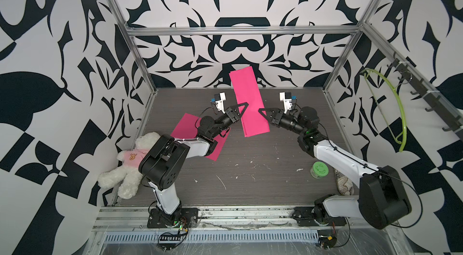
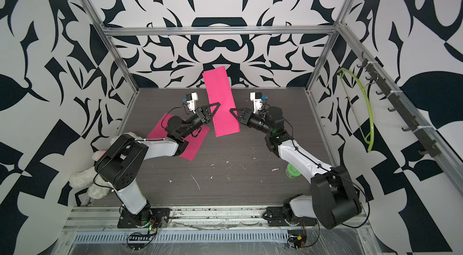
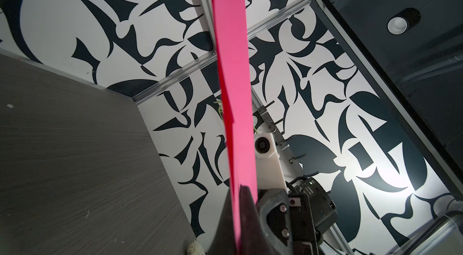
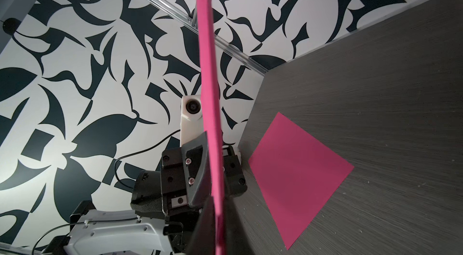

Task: Fold the rectangular paper in half along the long edge
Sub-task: Fold the paper at the center of the board.

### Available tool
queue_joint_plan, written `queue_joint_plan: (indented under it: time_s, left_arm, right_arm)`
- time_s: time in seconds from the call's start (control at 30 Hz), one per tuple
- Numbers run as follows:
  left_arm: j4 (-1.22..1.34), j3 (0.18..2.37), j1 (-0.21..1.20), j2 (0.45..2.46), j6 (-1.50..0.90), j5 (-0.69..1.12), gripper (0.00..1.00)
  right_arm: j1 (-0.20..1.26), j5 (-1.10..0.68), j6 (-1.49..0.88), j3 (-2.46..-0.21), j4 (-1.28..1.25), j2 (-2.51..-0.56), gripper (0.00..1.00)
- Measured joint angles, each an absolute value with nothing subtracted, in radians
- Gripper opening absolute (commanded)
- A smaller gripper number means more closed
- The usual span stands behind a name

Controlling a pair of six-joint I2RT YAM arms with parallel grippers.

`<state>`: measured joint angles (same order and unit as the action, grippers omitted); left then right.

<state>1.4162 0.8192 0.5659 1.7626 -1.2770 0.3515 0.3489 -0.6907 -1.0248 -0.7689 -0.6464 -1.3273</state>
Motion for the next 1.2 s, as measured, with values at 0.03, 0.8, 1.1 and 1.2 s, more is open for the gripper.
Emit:
queue_joint_plan:
  time_s: [0.03, 0.8, 1.1, 1.2]
  left_arm:
    - [1.416, 0.820, 0.566, 1.763, -1.278, 0.352, 0.00]
    - [1.415, 0.902, 0.509, 1.793, -1.298, 0.305, 0.00]
    - [1.416, 0.928, 0.475, 1.799, -1.316, 0.300, 0.00]
    - [1.416, 0.933, 0.471, 1.807, -1.320, 0.304, 0.00]
  right_arm:
    - [0.349, -0.690, -1.025, -0.767, -0.645, -1.327, 0.17]
    - [0.355, -0.704, -1.016, -0.752, -0.627, -1.295, 0.00]
    - [0.355, -0.702, -1.003, -0.752, -0.584, -1.280, 0.00]
    - [0.356, -0.700, -0.995, -0.752, -0.574, -1.272, 0.25]
